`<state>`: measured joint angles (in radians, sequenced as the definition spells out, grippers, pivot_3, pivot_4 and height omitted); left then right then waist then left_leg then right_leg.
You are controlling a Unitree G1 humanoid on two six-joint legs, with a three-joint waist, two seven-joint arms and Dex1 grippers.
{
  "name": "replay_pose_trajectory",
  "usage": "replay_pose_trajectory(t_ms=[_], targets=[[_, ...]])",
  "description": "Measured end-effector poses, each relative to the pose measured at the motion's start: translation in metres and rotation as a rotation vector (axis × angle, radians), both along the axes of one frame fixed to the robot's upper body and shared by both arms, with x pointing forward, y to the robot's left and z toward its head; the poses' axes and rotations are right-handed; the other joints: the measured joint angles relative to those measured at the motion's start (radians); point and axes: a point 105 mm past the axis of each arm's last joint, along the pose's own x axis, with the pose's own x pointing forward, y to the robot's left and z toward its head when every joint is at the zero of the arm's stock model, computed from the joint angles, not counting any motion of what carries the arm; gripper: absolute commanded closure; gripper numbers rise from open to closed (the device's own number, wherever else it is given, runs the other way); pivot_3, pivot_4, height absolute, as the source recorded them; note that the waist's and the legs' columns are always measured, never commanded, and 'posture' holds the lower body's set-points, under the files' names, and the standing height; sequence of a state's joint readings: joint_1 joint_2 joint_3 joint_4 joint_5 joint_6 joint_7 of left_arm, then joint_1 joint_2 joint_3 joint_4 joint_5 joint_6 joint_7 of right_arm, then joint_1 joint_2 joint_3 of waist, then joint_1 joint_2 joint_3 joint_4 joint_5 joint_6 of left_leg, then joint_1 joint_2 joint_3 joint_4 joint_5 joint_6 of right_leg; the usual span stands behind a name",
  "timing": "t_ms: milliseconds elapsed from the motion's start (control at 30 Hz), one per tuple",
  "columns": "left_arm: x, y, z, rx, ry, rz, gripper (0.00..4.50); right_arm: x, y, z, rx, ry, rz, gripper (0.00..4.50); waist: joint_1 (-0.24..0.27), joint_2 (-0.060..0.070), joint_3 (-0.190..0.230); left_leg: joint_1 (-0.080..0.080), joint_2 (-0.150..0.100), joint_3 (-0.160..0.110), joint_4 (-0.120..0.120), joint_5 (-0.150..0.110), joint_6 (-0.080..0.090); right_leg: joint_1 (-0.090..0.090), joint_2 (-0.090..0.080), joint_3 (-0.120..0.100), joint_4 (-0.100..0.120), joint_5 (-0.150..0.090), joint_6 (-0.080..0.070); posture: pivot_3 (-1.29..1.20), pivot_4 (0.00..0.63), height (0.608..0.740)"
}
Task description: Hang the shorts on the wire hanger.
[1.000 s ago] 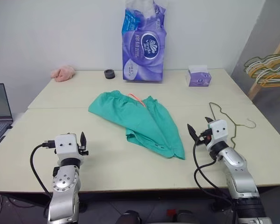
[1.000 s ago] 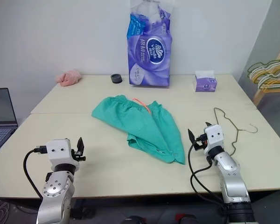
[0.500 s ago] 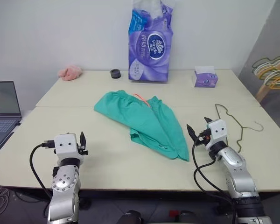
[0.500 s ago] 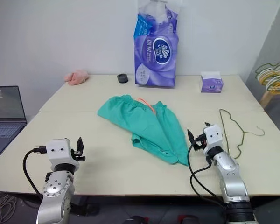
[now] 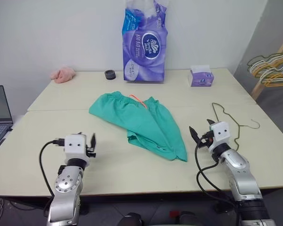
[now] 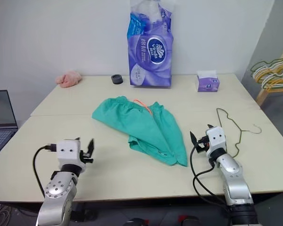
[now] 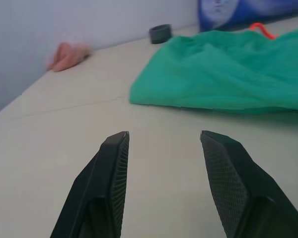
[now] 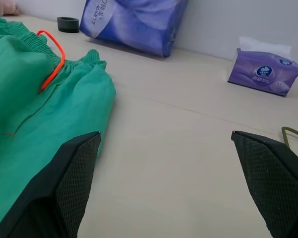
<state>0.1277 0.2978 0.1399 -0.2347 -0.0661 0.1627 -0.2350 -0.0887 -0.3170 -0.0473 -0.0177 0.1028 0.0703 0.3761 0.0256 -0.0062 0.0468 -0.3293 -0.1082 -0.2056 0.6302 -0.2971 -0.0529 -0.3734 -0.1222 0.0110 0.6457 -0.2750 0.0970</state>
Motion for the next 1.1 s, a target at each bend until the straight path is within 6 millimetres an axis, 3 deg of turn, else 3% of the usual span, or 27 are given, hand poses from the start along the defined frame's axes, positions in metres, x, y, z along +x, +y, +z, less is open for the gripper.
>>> replay_pose_trajectory(t_ms=[133,233,400,600,700,933,1100], targets=[[-0.006,-0.06,-0.001,0.03,0.071,-0.411,0.07,-0.012,0.01,0.008,-0.01,0.027,0.146,0.0,-0.002,0.0,0.0,0.001,0.001,0.006,0.0,-0.002,0.004,-0.001,0.0,0.005,0.0,0.001,0.001,-0.02,0.0,0.74],[-0.01,-0.085,-0.002,0.1,0.149,-0.648,0.03,-0.037,0.024,0.007,-0.065,0.099,0.349,0.0,-0.006,0.0,0.0,0.001,0.002,0.008,0.0,-0.003,0.005,-0.002,0.001,0.005,-0.001,0.001,0.001,-0.04,0.0,0.74],[-0.014,-0.114,-0.006,0.169,0.222,-0.89,0.03,-0.079,0.037,0.003,-0.122,0.253,0.596,0.0,-0.013,0.0,0.001,0.0,0.003,0.012,0.002,-0.004,0.007,-0.001,0.001,0.007,-0.002,0.001,0.003,-0.09,0.0,0.74],[0.0,-0.125,-0.037,0.3,0.32,-0.964,0.03,-0.088,0.036,0.006,-0.154,0.296,0.638,0.0,-0.033,-0.003,0.002,0.001,0.006,0.014,0.003,-0.005,0.008,-0.001,0.002,0.007,-0.002,0.0,0.007,-0.12,0.0,0.74],[0.01,-0.134,-0.036,0.382,0.268,-1.006,0.03,-0.085,0.036,0.008,-0.158,0.283,0.627,0.0,-0.033,-0.004,0.001,0.001,0.013,0.014,0.006,-0.005,0.007,0.0,0.003,0.007,-0.003,0.001,0.007,-0.14,0.0,0.74],[0.019,-0.142,-0.042,0.437,0.215,-1.013,2.18,-0.081,0.036,0.011,-0.174,0.256,0.596,0.0,-0.033,-0.004,0.0,0.0,0.015,0.014,0.013,-0.005,0.008,0.002,0.007,0.008,-0.002,0.006,0.009,-0.13,0.0,0.74],[0.016,-0.128,-0.045,0.435,0.227,-0.983,3.71,-0.076,0.041,0.015,-0.191,0.218,0.603,0.0,-0.048,-0.003,0.0,0.0,0.015,0.014,0.013,-0.006,0.008,0.001,0.012,0.01,-0.002,0.007,0.009,-0.11,0.0,0.74]])
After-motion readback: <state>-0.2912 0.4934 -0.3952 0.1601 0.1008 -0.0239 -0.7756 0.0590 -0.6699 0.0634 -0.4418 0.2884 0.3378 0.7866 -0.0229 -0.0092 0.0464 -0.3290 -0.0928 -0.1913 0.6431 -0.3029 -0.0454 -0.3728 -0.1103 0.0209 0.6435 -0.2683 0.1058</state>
